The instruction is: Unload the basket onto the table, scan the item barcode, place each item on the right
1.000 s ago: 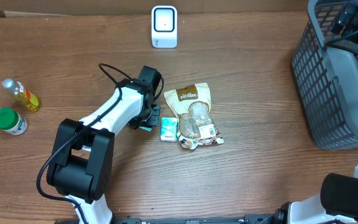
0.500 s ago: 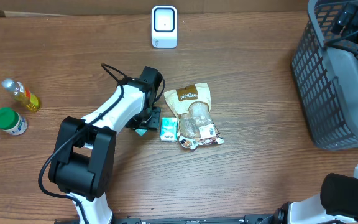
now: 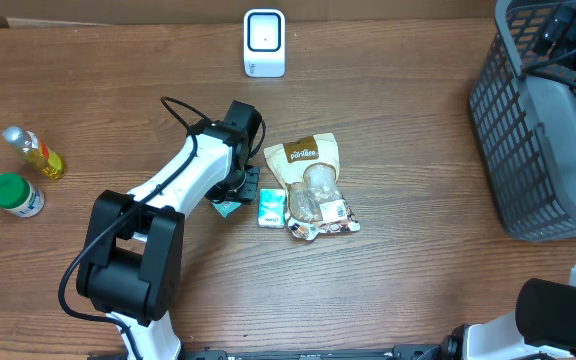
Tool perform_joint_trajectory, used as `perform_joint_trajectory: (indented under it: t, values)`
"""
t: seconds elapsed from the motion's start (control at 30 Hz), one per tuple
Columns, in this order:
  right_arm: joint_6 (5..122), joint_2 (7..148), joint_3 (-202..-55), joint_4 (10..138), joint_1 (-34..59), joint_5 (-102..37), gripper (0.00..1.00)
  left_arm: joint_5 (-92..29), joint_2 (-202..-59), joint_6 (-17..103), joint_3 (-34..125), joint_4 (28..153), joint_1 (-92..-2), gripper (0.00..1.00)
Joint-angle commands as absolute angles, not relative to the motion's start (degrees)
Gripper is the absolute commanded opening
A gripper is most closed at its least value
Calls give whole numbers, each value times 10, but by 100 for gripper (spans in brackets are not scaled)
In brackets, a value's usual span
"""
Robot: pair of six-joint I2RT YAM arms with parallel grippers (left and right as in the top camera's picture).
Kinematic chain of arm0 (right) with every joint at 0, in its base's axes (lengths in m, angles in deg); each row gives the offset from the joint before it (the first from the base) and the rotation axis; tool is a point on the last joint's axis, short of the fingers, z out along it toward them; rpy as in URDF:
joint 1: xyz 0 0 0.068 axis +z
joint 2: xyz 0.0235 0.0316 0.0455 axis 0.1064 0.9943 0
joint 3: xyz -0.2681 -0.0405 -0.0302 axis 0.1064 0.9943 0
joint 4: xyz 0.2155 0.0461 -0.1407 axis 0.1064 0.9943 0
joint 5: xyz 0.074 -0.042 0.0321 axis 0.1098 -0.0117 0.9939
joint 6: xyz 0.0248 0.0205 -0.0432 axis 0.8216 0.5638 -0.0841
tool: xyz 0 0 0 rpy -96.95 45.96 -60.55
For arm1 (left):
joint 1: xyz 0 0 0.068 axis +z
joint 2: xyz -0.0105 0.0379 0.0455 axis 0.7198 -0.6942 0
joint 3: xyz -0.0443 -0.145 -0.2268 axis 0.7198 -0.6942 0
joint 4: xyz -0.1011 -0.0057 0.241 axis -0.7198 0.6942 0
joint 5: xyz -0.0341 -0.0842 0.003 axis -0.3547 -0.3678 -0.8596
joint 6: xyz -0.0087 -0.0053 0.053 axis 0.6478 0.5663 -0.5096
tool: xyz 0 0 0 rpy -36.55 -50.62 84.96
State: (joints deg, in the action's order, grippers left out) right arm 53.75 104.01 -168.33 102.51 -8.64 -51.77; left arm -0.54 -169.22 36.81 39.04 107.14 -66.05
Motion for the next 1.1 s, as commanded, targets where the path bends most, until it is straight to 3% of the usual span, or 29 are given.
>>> perform_joint_trajectory:
  t: [0.0,0.1,0.47,0.77,0.83,0.93,1.07]
  values:
    - [540,1035,-1694,1023,-87,-524,100,-6,-1673,366,401,1070,-659,31]
    - [540,1035,-1694,1023,-87,-524,100,-6,-1673,366,401,1064,-659,19]
    - [540,1035,-1694,1023,-87,-524,100,4,-1677,367,380,1034,-659,24]
    - [540,1035,-1694,1023,-87,-524,100,4,-1677,369,323,984,-659,20]
    - [540,1035,-1694,1023,-87,-524,100,3,-1677,369,320,984,-659,27]
    - [540,1035,-1694,1023,-87,-524,100,3,-1677,369,324,985,-659,49]
    - [540,1035,-1694,1023,-87,-524,100,3,-1676,366,356,999,-658,54]
